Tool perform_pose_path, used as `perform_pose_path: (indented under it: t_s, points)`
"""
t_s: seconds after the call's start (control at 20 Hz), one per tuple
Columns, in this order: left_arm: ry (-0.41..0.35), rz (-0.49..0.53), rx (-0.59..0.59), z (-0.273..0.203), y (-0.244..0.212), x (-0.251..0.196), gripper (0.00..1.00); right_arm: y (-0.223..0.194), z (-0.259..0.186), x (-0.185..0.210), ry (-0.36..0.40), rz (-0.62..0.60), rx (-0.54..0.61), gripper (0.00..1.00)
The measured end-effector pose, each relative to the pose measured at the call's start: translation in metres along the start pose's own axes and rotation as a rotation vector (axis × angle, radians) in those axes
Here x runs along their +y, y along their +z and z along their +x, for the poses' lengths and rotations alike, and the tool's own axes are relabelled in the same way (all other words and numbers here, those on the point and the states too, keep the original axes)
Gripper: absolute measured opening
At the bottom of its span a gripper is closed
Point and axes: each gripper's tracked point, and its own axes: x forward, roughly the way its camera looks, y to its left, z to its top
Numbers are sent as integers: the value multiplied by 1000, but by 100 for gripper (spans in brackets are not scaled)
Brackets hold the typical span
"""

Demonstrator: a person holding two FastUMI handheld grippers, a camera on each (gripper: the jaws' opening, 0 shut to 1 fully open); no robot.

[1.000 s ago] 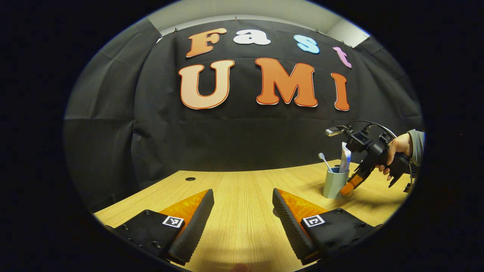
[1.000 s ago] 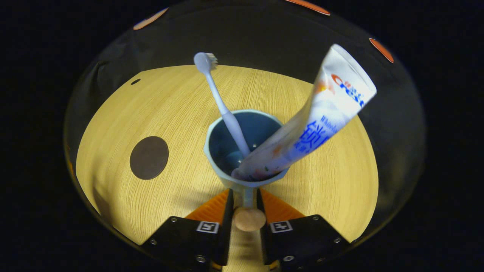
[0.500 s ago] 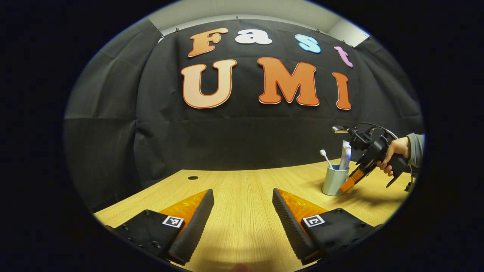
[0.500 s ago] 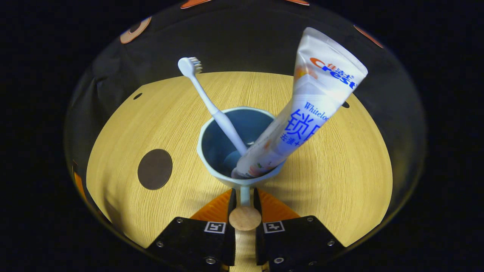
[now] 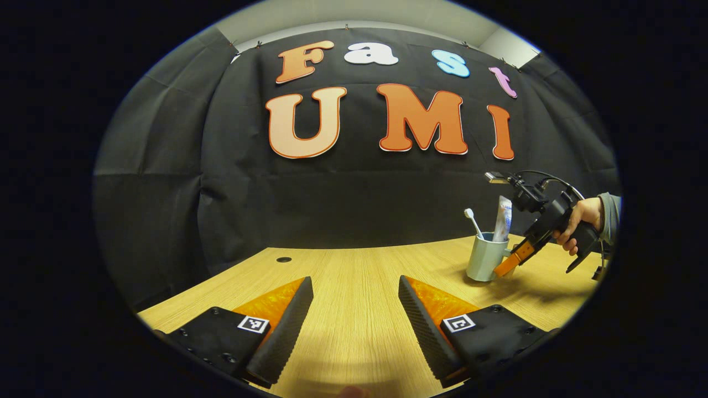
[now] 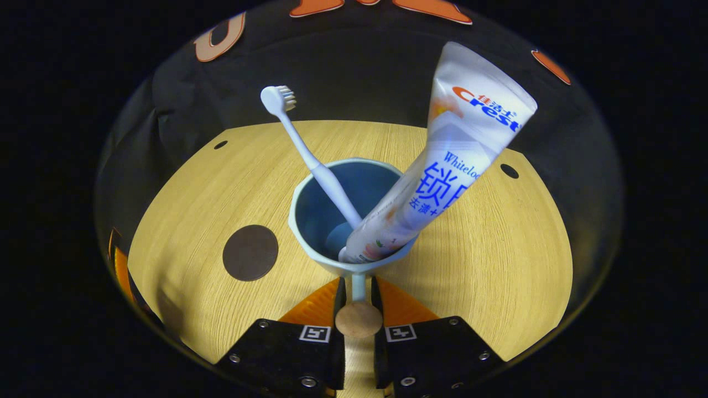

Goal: Put the toothbrush and toothpaste on the desktop into the cup, then pick up the cup and place it on the coaster on the desktop.

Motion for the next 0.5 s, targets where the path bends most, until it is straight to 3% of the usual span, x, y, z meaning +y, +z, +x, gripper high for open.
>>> perform_pose_path:
  t_s: [0.5]
  points:
    - [10,-2,11,-4,-1,-5,100,2,1,-6,62,-76,-35,21]
